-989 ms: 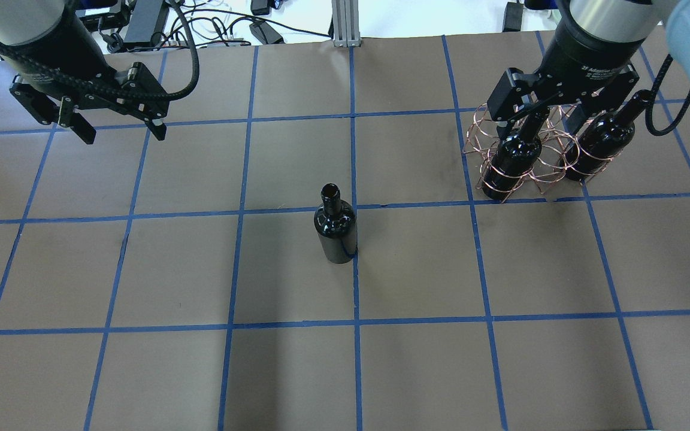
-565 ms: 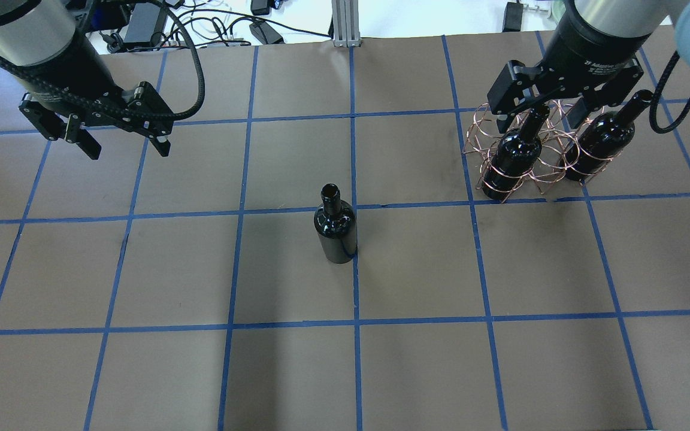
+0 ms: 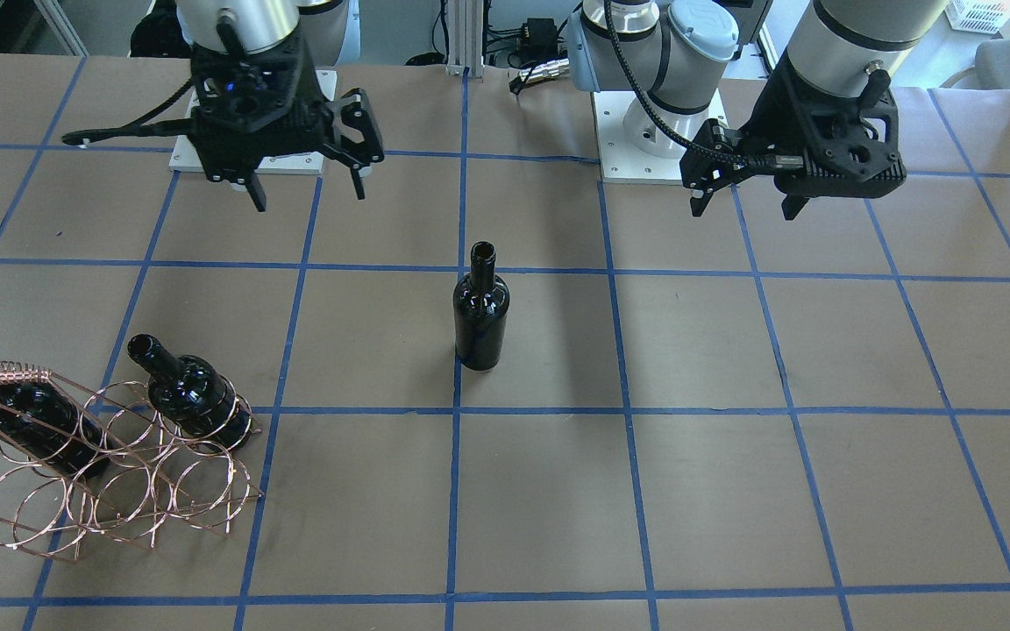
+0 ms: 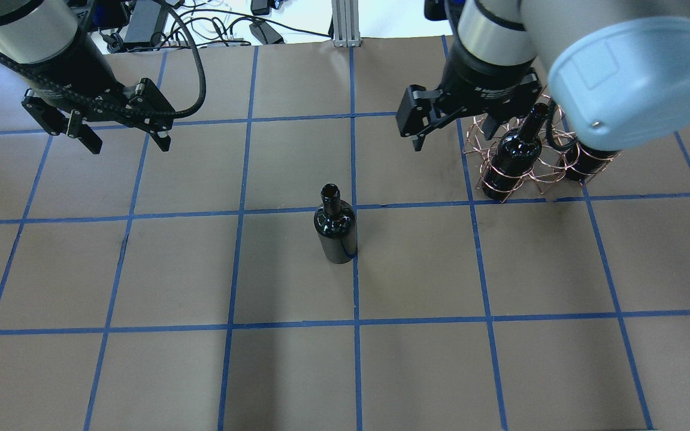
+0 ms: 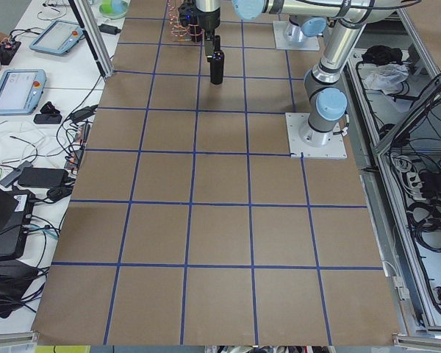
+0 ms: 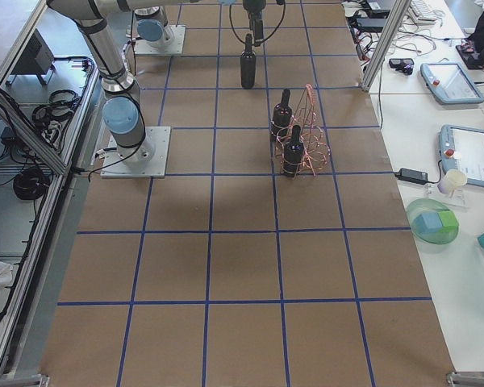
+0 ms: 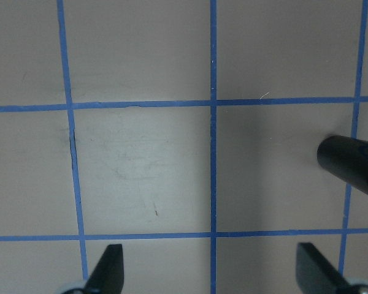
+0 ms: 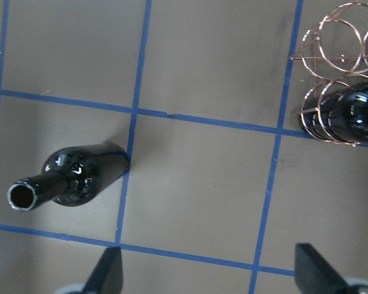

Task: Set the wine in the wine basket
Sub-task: 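Move the right gripper from the rack down onto the bottle neck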

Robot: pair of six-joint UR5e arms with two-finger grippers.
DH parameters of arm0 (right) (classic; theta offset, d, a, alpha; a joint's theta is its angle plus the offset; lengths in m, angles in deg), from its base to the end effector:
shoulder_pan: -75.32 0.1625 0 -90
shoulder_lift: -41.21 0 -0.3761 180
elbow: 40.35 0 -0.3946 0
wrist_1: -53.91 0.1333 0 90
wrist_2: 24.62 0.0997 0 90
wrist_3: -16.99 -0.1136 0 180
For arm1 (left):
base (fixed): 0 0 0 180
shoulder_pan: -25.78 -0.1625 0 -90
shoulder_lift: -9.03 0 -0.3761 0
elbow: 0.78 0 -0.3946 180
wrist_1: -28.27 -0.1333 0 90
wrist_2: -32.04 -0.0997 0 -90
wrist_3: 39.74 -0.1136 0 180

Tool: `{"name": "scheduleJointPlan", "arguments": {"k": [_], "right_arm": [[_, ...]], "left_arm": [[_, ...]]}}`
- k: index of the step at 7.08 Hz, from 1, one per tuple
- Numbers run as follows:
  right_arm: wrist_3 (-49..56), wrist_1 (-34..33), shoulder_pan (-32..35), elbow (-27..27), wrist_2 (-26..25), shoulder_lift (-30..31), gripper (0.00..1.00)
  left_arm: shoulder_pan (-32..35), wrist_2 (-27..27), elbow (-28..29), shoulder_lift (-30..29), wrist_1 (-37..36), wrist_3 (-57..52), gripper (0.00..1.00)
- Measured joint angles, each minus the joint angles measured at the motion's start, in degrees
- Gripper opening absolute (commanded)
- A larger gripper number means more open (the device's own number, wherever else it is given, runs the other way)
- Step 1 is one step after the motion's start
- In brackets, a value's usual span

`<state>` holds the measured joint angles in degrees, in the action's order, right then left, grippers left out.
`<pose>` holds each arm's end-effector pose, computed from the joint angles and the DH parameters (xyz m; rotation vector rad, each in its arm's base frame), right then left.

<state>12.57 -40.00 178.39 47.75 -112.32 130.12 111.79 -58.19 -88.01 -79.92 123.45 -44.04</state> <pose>0.2497 -0.4660 0.4392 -0.2354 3.0783 -0.1163 -0.0989 -0.4919 0.4489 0.0086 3.1391 0.0376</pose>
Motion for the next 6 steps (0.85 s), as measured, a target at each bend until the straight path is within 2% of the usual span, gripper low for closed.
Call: {"name": "scheduleJointPlan", "arguments": {"k": [3,6], "right_arm": [[-10.07,-8.60,8.96,-0.40,-1.36,-5.87,1.00],[-14.68,-10.27,12.51,-0.86,-1.18,-11.00,1.00]], "left_arm": [[-0.17,-0.07,-0.01,-0.18,-1.82,-0.01,1.00],[-0.40,-0.28,-0.27,0.23,-1.23,0.00,1.00]]}}
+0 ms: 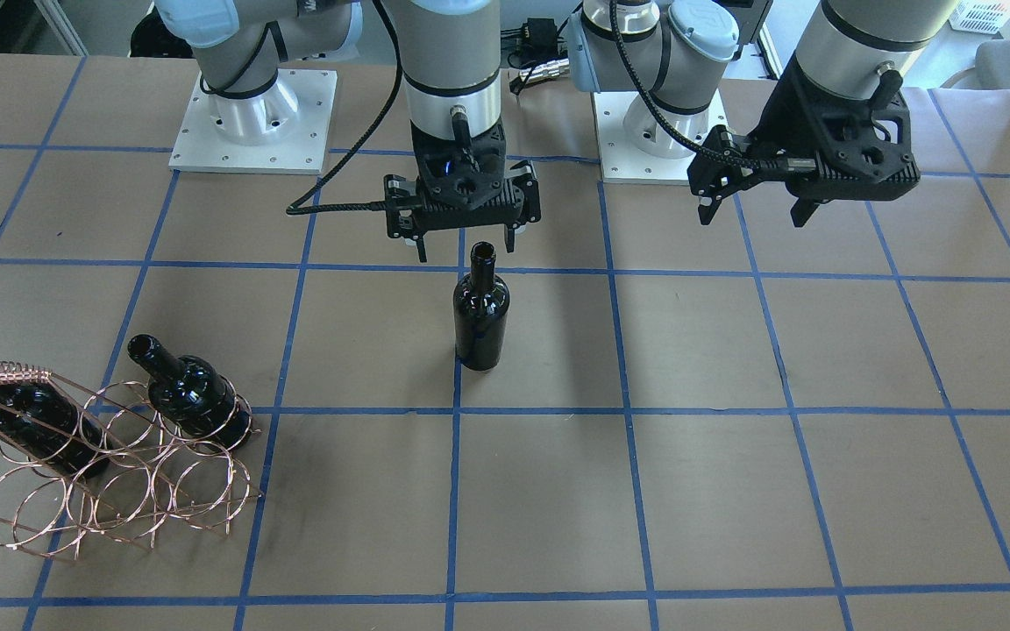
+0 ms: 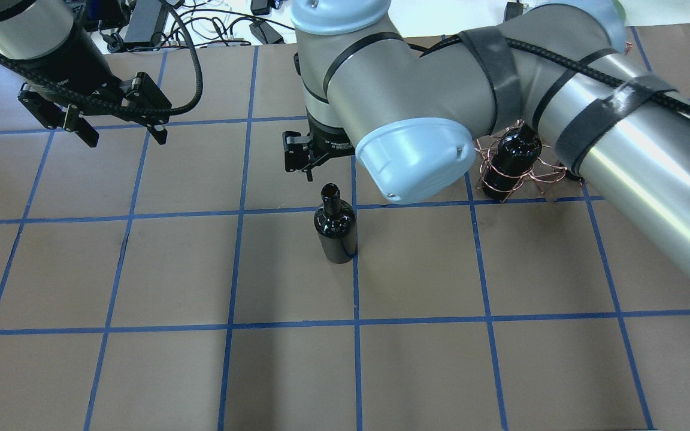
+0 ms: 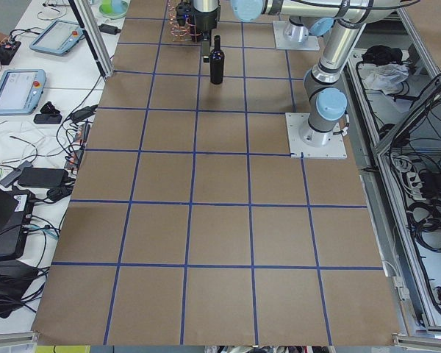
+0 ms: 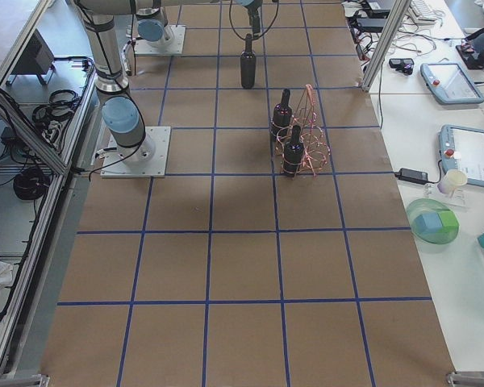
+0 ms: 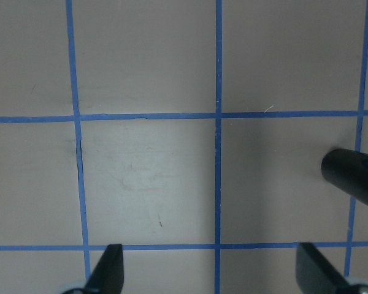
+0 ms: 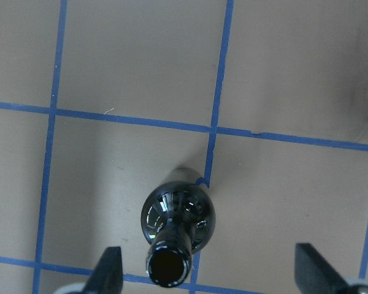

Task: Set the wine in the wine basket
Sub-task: 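Move the right gripper from the rack down onto the bottle neck, then close the right gripper on the bottle neck and lift it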

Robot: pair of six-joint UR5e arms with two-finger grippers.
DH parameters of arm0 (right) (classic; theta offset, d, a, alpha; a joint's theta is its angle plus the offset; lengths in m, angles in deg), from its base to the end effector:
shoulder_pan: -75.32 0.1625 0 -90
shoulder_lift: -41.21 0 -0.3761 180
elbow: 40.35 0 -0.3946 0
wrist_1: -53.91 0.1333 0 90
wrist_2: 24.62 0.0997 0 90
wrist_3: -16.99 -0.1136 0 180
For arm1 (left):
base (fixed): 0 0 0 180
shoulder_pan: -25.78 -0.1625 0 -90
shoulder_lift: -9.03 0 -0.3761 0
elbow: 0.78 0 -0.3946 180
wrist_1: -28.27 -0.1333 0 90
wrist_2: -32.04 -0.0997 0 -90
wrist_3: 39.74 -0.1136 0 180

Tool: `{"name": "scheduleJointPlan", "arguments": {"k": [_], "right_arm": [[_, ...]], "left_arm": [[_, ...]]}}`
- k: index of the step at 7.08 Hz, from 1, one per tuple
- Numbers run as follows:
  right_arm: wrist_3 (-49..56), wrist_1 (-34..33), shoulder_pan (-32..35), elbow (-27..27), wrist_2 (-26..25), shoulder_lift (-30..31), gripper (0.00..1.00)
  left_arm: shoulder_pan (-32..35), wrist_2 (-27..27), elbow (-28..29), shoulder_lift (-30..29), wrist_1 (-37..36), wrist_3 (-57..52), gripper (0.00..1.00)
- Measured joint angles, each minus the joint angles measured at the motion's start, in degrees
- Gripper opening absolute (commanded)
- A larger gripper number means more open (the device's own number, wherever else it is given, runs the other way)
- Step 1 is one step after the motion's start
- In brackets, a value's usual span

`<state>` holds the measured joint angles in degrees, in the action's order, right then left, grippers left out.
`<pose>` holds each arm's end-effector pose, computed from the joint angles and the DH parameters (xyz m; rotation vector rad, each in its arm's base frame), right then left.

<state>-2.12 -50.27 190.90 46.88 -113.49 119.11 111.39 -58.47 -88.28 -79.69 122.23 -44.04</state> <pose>0.3715 -0.4621 0.3615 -0.1756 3.0843 -0.1094 -0.0948 -0.4934 0.4506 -0.0024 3.1329 0.0060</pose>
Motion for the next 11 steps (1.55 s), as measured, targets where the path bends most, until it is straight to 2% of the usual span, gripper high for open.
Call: {"name": "scheduleJointPlan", "arguments": {"k": [2,3,4,9,11], "right_arm": [[-1.56,0.21,0.59,-0.04,0.32,-3.25,0.99],[-1.90,0.24,0.87,-0.04,0.43,-4.05,0.85],[-2.01,0.32,1.00,-0.04,0.51,-4.36,0.77],[-4.31,2.25,1.13,0.07,2.86,-4.41,0.77],[-4.52,2.66,1.13,0.11,2.90,-4.41,0.70]], "left_arm": [[-0.47,0.23,-0.10,0.01,0.26,0.00,1.00],[-0.54,0.18,-0.12,0.08,0.39,0.00,1.00],[-0.56,0.12,-0.15,0.16,0.45,0.00,1.00],[-0.30,-0.15,-1.05,0.62,0.90,0.03,1.00],[-0.30,-3.52,-1.08,0.88,0.89,0.24,1.00]]}}
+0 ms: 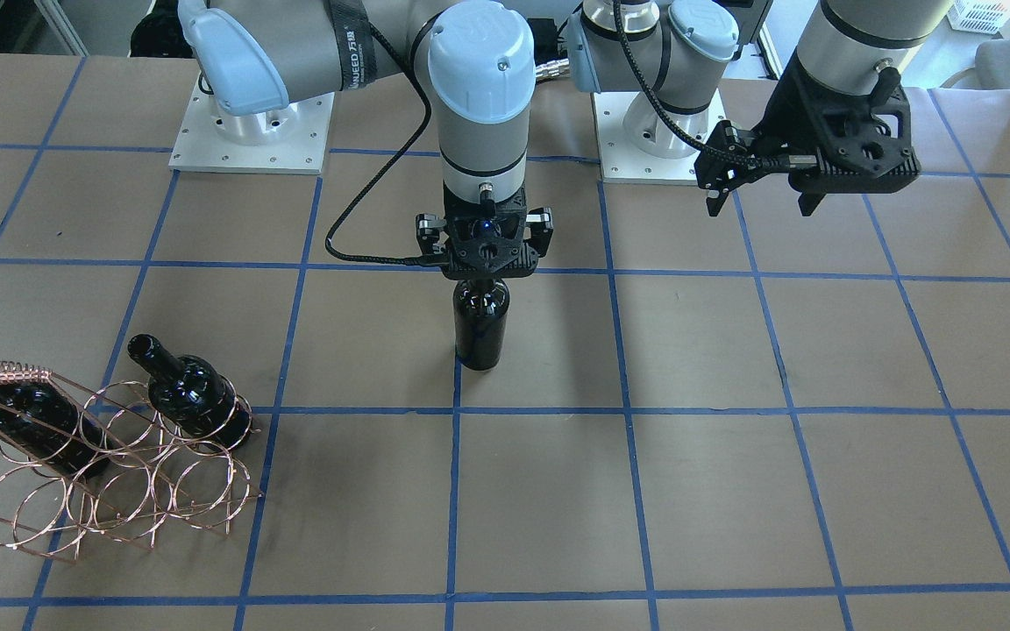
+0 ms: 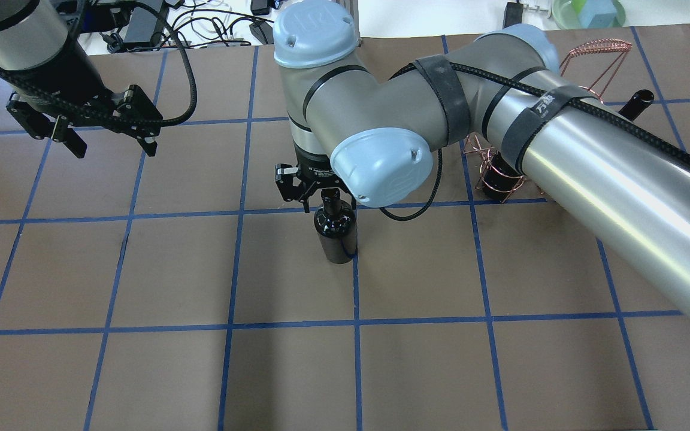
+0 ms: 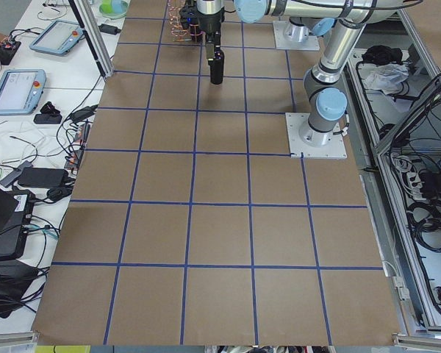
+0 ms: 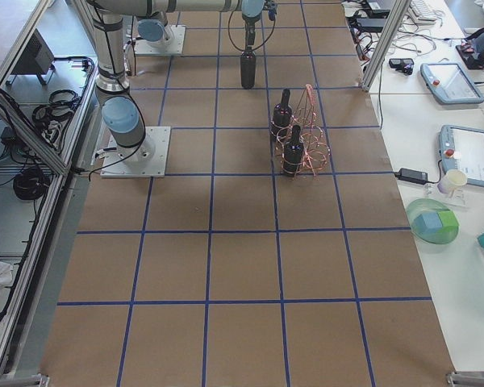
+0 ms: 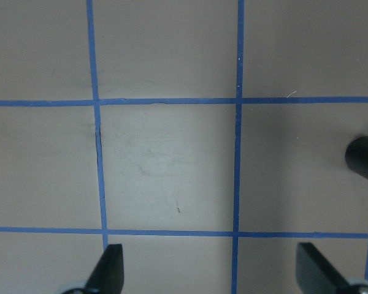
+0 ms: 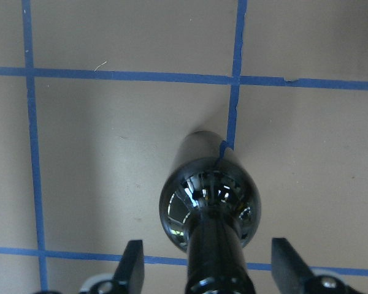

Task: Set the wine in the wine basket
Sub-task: 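Close the right gripper on the bottle neck and lift it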

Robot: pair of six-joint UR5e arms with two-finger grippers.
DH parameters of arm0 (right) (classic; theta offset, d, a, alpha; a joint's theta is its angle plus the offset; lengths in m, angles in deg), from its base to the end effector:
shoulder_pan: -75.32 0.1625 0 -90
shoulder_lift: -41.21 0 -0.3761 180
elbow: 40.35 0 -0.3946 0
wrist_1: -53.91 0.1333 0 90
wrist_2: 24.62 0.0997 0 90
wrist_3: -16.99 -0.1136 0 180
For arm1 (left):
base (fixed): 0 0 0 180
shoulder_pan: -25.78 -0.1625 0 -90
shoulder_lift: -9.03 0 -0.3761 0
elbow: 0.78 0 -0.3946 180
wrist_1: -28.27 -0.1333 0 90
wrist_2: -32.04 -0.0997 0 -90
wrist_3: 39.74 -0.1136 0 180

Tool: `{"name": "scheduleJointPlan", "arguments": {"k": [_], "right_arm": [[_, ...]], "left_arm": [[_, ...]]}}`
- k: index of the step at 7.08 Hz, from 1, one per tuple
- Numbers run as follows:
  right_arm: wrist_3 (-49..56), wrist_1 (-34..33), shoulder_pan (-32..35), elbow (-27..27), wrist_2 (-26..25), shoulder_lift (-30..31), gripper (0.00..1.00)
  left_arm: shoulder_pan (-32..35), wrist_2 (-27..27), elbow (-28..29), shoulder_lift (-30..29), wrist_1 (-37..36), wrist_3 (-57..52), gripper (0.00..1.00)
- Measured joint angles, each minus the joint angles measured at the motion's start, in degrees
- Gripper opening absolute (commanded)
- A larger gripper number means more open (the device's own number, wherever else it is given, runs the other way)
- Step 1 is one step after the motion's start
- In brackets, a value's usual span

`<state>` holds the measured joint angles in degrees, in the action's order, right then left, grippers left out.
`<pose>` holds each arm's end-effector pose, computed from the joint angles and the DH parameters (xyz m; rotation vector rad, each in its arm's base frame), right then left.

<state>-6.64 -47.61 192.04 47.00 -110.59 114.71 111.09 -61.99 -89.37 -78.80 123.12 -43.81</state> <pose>0.3892 -0.4590 0.3114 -0.0812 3.0925 0.1032 -0.0859 -0.4854 0.4475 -0.0154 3.0728 0.0422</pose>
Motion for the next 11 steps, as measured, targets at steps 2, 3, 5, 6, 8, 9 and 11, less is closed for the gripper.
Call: {"name": "scheduleJointPlan", "arguments": {"k": [2,3,5,6,8,9,11], "right_arm": [[-1.70,0.09,0.00,0.07,0.03,-0.02,0.63],[-2.46,0.14,0.00,0.17,0.05,-0.02,0.58],[-2.86,0.18,0.00,0.33,0.03,-0.02,0.22],[-2.89,0.14,0.00,0.33,0.07,-0.05,0.04],[-2.80,0.03,0.00,0.15,0.09,-0.12,0.00],[-2.69,0.01,0.00,0.05,0.12,-0.17,0.00],[-1.87,0.09,-0.14,-0.15,0.12,0.00,0.00]], "left_arm": [[0.01,1.26,0.00,-0.43,-0.33,0.09,1.00],[-0.02,1.84,0.00,-0.49,-0.46,-0.03,1.00],[-0.05,2.24,0.00,-0.48,-0.51,0.23,1.00],[-0.05,2.18,-0.01,-0.41,-0.47,0.25,1.00],[-0.06,2.13,0.00,-0.30,-0.45,0.33,1.00],[-0.06,1.97,0.00,-0.24,-0.43,0.34,1.00],[-0.06,1.72,0.00,-0.10,-0.34,0.30,1.00]]}}
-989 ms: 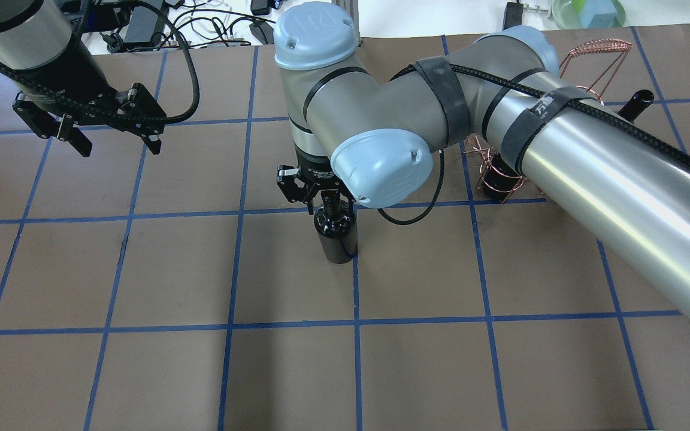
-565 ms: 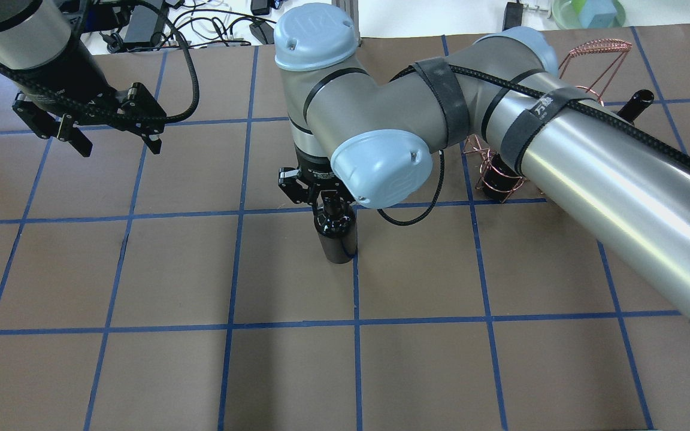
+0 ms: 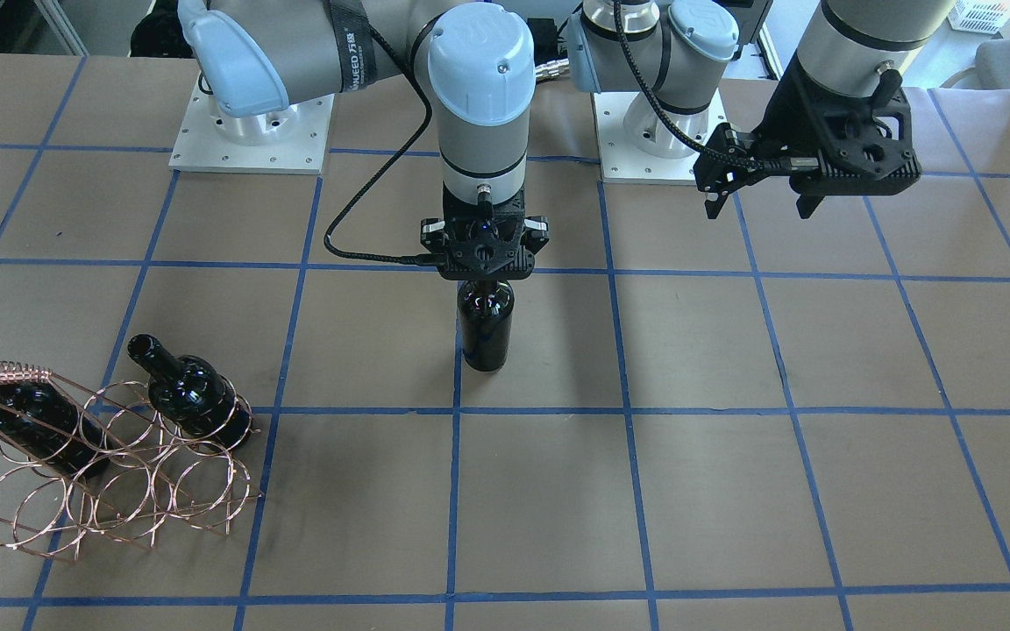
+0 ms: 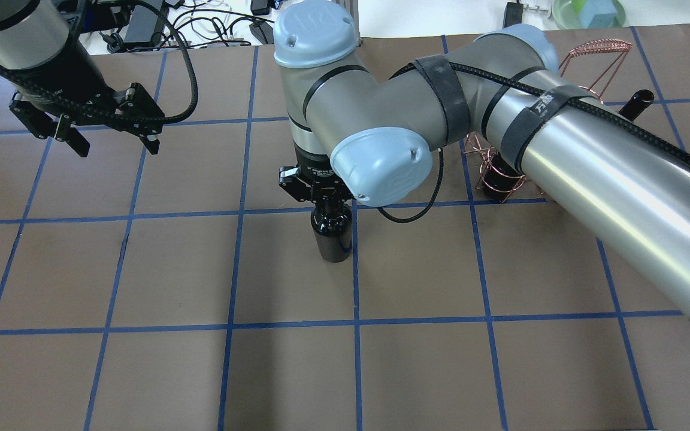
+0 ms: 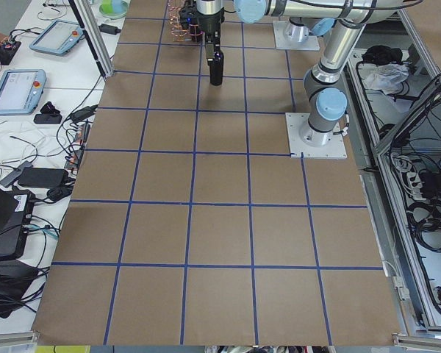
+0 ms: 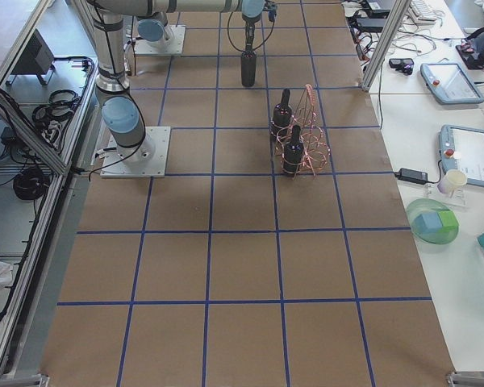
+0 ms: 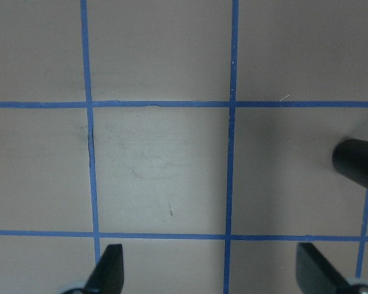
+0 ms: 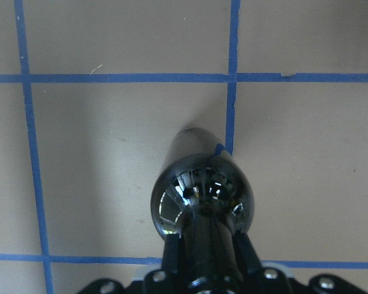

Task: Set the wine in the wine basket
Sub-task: 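Close the right gripper on the bottle neck and lift it, then carry the bottle with the right gripper over the copper wire rack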

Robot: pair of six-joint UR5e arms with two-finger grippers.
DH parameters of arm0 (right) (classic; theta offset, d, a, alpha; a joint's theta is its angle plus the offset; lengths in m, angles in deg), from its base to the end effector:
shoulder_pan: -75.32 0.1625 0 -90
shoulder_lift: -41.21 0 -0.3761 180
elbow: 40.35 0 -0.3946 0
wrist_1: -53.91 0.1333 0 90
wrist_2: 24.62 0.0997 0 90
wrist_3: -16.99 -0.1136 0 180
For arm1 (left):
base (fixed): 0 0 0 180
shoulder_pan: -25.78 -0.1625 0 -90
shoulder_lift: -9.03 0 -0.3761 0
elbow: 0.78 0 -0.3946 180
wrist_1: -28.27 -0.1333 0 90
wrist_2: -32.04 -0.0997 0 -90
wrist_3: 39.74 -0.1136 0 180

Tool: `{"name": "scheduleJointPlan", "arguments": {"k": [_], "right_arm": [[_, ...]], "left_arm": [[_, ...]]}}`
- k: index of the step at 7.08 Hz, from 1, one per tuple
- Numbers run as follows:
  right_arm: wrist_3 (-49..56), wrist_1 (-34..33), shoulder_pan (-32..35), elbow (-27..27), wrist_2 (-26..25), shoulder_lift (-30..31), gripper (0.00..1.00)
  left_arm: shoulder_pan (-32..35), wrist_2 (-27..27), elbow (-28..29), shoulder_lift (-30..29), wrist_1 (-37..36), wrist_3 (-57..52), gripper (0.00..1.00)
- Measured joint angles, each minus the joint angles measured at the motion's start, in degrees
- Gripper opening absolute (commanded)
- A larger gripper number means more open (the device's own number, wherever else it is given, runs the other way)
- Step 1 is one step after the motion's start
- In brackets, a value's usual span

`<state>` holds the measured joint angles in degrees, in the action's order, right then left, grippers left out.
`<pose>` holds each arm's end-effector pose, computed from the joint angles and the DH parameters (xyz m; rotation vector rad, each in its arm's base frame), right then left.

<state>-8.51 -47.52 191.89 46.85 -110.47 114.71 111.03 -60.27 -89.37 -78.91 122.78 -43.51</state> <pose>0.3884 -0.4602 0.3125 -0.0267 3.0920 0.1042 -0.0887 -0.4870 0.4469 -0.0260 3.1025 0.0327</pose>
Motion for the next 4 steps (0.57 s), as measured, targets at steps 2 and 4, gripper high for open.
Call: {"name": "scheduleJointPlan", "arguments": {"k": [2,4], "right_arm": [[3.39,0.67,-0.93,-0.87,-0.19,0.55,0.00],[8.61,4.67,-3.38,-3.67,-0.83,1.30,0.00]], "left_arm": [[0.00,-0.05,0.00,0.04,-0.02,-0.01,1.00],[0.00,-0.06,0.00,0.11,0.03,-0.01,1.00]]}}
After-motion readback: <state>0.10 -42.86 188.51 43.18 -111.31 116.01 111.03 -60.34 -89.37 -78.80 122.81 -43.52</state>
